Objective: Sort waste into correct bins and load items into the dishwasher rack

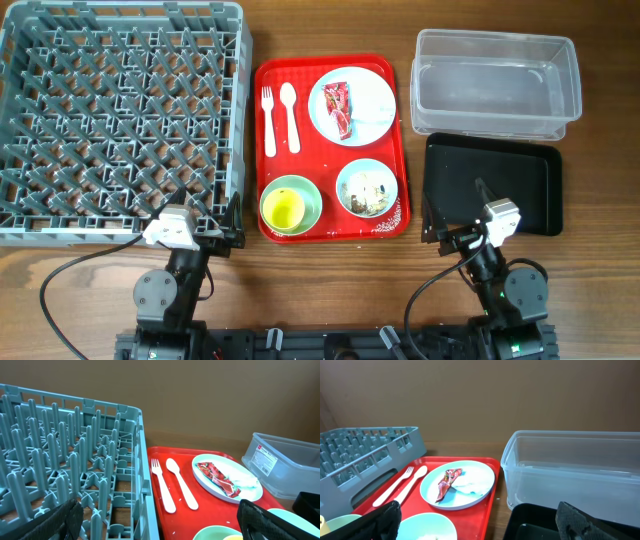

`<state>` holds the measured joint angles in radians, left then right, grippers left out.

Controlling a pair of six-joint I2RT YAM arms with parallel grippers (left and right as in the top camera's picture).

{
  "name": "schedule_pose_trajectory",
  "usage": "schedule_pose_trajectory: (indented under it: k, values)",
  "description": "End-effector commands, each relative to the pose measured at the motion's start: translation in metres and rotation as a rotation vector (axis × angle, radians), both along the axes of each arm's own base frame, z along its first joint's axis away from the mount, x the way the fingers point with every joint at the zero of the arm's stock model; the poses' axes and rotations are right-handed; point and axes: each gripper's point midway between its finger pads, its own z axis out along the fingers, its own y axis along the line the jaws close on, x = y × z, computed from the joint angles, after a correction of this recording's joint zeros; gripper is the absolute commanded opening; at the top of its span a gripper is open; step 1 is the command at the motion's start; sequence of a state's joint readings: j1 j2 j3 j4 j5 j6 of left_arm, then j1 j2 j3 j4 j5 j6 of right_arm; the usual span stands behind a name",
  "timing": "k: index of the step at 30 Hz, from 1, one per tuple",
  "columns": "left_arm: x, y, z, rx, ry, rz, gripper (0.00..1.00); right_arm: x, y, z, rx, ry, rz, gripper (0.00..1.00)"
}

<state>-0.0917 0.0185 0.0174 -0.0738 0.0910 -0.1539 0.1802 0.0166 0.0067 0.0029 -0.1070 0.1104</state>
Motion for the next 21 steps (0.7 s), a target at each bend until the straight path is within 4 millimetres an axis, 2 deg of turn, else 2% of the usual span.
schedule_pose_trajectory:
  k: [1, 5, 6, 8, 10, 13, 16, 19, 21]
  values:
    - [0.001, 0.001, -0.003, 0.014, 0.0, 0.008, 1.0, 0.0, 0.0, 0.006, 0.002, -0.027, -0.002, 1.0]
    - [0.001, 0.001, -0.002, 0.013, -0.008, 0.007, 1.0, -0.003, 0.01, 0.003, 0.116, 0.025, 0.059, 1.0]
    - [0.0, -0.002, -0.003, 0.011, 0.0, -0.01, 1.0, -0.005, 0.015, 0.004, 0.201, 0.052, 0.094, 0.99]
    - [-0.001, -0.011, -0.002, -0.066, 0.012, -0.056, 1.0, -0.011, 0.028, 0.011, 0.272, 0.062, 0.18, 1.0]
    - [-0.003, -0.017, 0.01, -0.096, -0.023, -0.094, 1.0, -0.019, 0.039, 0.024, 0.266, 0.044, 0.258, 1.0]
    - [-0.009, -0.023, 0.045, -0.101, -0.092, -0.138, 1.0, -0.026, 0.039, 0.055, 0.26, 0.037, 0.265, 1.0]
    - [-0.02, -0.022, 0.091, -0.102, -0.14, -0.142, 1.0, -0.034, 0.038, 0.102, 0.194, 0.039, 0.26, 1.0]
    - [-0.024, -0.022, 0.117, -0.101, -0.072, -0.138, 1.0, -0.028, 0.039, 0.139, 0.115, 0.116, 0.257, 1.0]
    - [-0.022, -0.022, 0.126, -0.097, 0.018, -0.13, 1.0, -0.017, 0.041, 0.153, 0.072, 0.217, 0.252, 1.0]
